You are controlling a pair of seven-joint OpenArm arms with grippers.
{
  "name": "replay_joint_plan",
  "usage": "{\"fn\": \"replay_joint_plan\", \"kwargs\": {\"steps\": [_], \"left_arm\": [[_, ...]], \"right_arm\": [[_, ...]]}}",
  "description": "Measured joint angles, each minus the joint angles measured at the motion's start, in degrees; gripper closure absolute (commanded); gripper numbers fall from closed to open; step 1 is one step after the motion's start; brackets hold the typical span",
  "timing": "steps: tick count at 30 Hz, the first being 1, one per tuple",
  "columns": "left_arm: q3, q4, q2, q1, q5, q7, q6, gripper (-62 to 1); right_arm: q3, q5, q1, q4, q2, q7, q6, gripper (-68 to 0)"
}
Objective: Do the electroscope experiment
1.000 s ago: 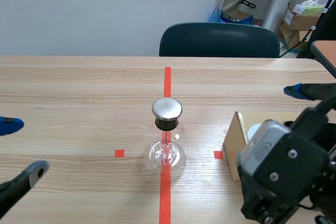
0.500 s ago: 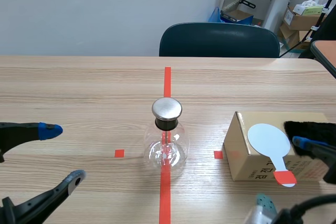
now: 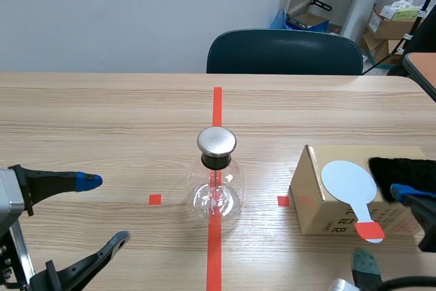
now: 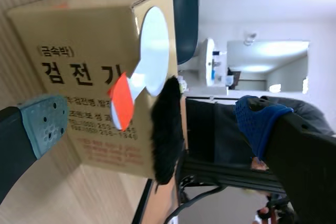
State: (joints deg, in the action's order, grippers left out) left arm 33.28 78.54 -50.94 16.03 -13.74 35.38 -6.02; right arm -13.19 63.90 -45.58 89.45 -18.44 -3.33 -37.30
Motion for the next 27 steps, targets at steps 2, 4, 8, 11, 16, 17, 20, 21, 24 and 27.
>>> {"fn": "replay_joint_plan", "kwargs": {"steps": [2,4,8,11,16,17,20,21,24,27], "left_arm": [[0.3,-0.2,0.0,-0.4,0.2,0.0,0.0,-50.8],[0.3,-0.4,0.0,-0.5,0.5,0.0,0.0,-50.8],[0.3,-0.9,-1.7,-0.5,0.7,0.0,0.0,-50.8],[0.3,-1.3,-3.2,-0.5,0.7,0.0,0.0,-50.8],[0.3,-1.3,-4.2,-0.5,0.7,0.0,0.0,-50.8],[0.3,-1.3,-4.4,-0.5,0.6,0.0,0.0,-50.8],[0.3,-1.3,-4.4,-0.5,-1.1,0.1,-0.5,-50.8],[0.3,-1.3,-4.4,-0.5,-1.7,0.7,-1.6,-50.8],[0.3,-1.3,-4.3,-0.5,-5.7,5.9,-2.2,-50.8],[0.3,-1.3,-4.3,-0.5,-6.7,9.1,-2.2,-50.8]], "right_arm": [[0.0,0.2,0.3,0.0,-0.7,0.5,0.0,-67.9],[0.0,0.2,0.9,0.0,-1.4,0.4,0.0,-67.9],[0.0,1.6,2.0,0.0,-1.7,0.4,0.0,-67.9],[0.0,2.8,2.1,0.0,-1.7,-0.3,0.0,-67.9],[0.0,3.3,3.5,-1.5,-1.7,-2.1,0.0,-67.9],[0.0,3.4,3.6,-1.7,-1.7,-2.2,0.0,-67.9],[0.0,3.4,3.7,-2.4,-1.7,-2.4,0.0,-67.9],[0.0,3.4,3.7,-2.5,-1.7,-2.4,0.0,-67.9],[0.0,3.5,3.7,-2.5,-1.7,-2.4,0.0,-67.9],[0.0,3.8,3.7,-2.5,-1.7,-2.4,0.0,-59.7]]}}
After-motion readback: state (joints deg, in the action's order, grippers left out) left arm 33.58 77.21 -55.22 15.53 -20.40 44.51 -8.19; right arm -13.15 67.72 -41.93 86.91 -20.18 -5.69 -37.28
